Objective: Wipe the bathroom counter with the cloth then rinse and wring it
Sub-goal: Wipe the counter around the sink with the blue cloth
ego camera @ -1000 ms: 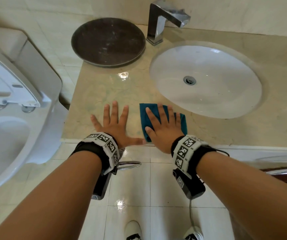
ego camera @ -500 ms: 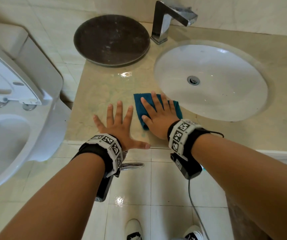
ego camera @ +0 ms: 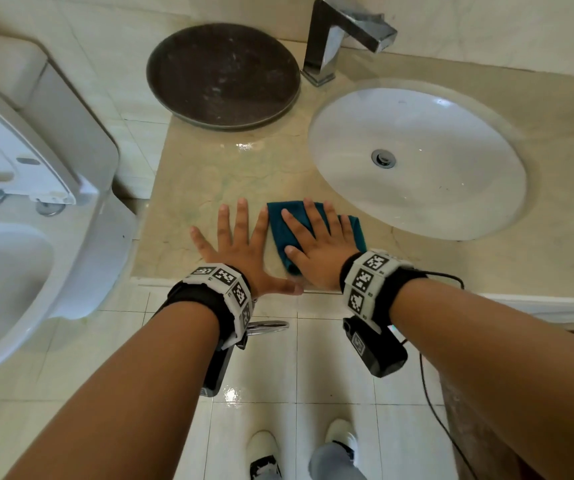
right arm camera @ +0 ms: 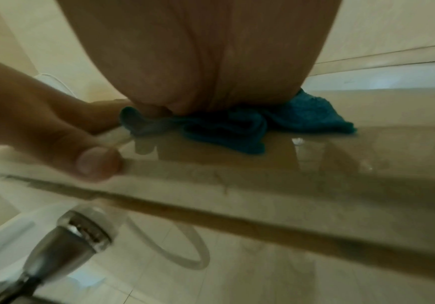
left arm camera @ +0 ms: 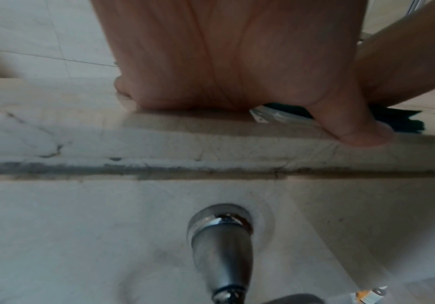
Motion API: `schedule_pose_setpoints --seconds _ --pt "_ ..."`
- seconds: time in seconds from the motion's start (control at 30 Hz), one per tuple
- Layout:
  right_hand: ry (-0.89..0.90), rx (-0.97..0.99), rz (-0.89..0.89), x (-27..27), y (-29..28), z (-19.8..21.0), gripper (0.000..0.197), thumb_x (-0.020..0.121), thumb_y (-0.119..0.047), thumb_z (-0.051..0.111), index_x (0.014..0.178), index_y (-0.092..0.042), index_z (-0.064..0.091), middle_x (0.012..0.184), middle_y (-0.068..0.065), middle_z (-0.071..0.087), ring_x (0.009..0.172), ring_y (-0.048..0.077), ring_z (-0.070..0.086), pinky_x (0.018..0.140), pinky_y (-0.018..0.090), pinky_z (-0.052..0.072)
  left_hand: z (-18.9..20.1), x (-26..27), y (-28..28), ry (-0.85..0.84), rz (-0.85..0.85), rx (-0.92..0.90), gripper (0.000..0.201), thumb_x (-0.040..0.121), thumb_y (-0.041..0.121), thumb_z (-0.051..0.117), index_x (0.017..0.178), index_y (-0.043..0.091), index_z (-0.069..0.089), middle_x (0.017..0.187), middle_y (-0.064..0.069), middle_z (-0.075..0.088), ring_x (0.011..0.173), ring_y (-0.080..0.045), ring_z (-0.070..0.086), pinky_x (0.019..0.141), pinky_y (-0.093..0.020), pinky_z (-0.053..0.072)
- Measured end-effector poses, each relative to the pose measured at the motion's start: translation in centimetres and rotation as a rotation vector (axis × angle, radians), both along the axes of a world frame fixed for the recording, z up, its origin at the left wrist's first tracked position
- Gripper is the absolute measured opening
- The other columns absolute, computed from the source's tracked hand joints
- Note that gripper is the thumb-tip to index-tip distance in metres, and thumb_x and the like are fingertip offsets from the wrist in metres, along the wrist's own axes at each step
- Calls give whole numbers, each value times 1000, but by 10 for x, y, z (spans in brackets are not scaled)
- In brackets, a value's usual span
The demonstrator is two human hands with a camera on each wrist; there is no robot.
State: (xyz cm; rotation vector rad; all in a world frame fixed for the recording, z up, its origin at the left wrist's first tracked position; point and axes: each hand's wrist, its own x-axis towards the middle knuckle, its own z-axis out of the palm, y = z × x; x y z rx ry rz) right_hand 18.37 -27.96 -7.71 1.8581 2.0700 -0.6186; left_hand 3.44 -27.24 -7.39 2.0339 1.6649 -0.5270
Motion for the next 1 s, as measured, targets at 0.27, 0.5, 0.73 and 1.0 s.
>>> schedule_pose_setpoints --seconds 0.27,0.5,0.73,1.0 --pt "9 33 -34 -6 49 0 61 96 -51 22 146 -41 -12 155 -5 -25 142 28 -23 114 48 -13 -6 1 2 17 9 -1 136 46 96 41 139 31 -33 142 -1 -47 133 -29 -40 102 -71 -13" --pt "35 49 46 11 25 -6 61 97 -51 19 145 -38 -16 153 -3 -30 141 26 -27 115 46 -15 0 2 4 52 11 -44 135 44 96 41 135 35 -38 139 2 -51 132 -28 -41 103 -70 -13" --pt "4 52 -50 84 -17 -7 58 98 -48 17 144 -41 -16 154 -5 -27 143 24 -21 117 44 -10 3 1 4 48 9 -54 135 44 96 43 136 37 -37 139 3 -51 132 -27 -40 104 -69 -12" --pt "-142 81 -488 150 -53 -5 58 98 -46 18 147 -33 -11 157 3 -15 145 31 -10 117 48 -1 5 0 3 27 -10 -47 134 46 95 44 137 36 -35 141 1 -49 134 -29 -39 104 -70 -10"
